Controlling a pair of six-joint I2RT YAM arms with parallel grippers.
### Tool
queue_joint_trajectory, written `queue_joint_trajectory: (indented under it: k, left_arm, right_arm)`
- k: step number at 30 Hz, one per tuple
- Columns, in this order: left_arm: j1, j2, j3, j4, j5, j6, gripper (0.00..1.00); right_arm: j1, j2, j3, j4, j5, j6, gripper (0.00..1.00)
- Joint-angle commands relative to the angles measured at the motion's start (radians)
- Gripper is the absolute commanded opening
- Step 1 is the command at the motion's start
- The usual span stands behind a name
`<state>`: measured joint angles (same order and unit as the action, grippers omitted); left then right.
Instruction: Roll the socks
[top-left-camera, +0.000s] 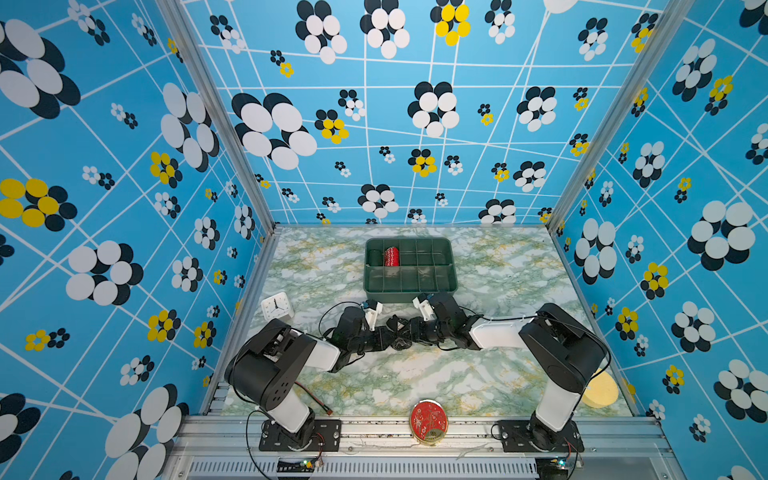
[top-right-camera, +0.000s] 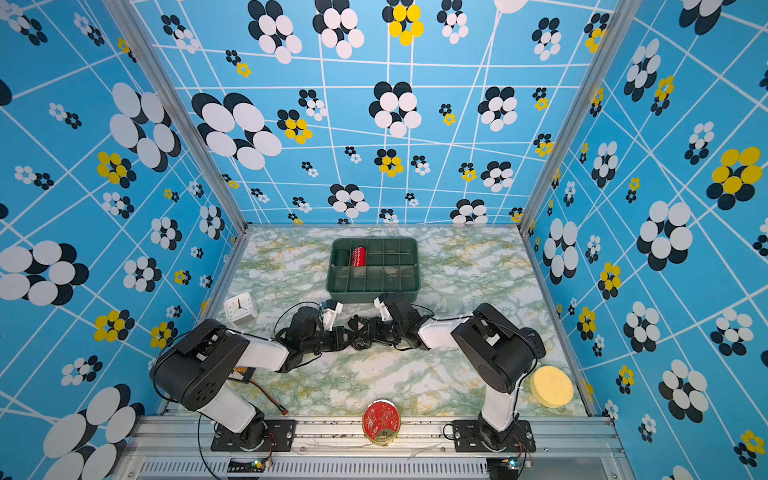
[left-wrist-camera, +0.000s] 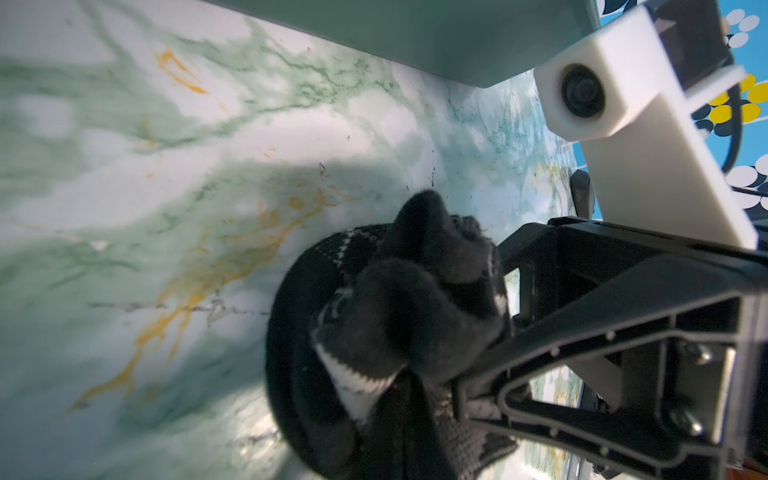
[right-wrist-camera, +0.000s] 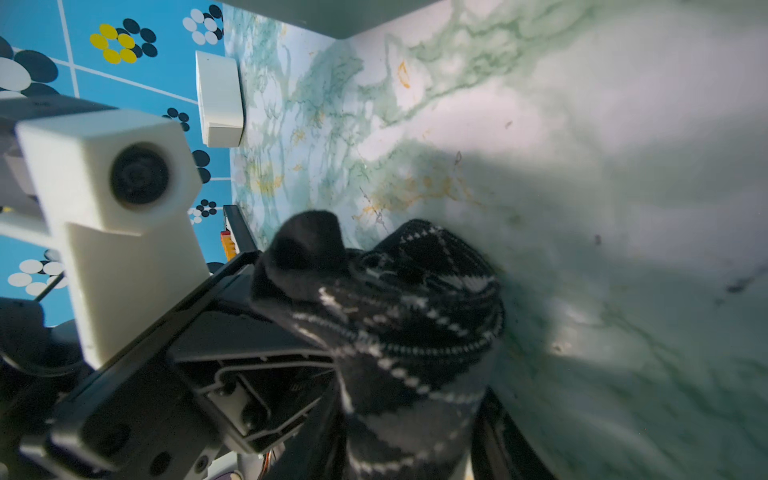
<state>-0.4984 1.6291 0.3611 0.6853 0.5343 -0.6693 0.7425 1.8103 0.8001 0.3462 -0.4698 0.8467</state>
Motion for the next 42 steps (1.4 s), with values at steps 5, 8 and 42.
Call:
queue_joint_trajectory:
  k: [5, 8, 42]
  left_arm:
    - [-0.002, 0.106, -0.082, -0.348, -0.154, 0.008, 0.0]
    - [-0.002, 0.11, -0.083, -0.343, -0.151, 0.009, 0.0]
    - [-0.035, -0.087, -0.039, -0.464, -0.185, 0.01, 0.2]
  right_arm:
    - [0.027, 0.033, 0.058, -0.006, -0.003, -0.007, 0.37]
    - [0.033, 0.041, 0.062, -0.009, 0.004, -0.008, 0.34]
    - [0.185, -0.025, 0.212, -0.47, 0.397, -0.258, 0.0]
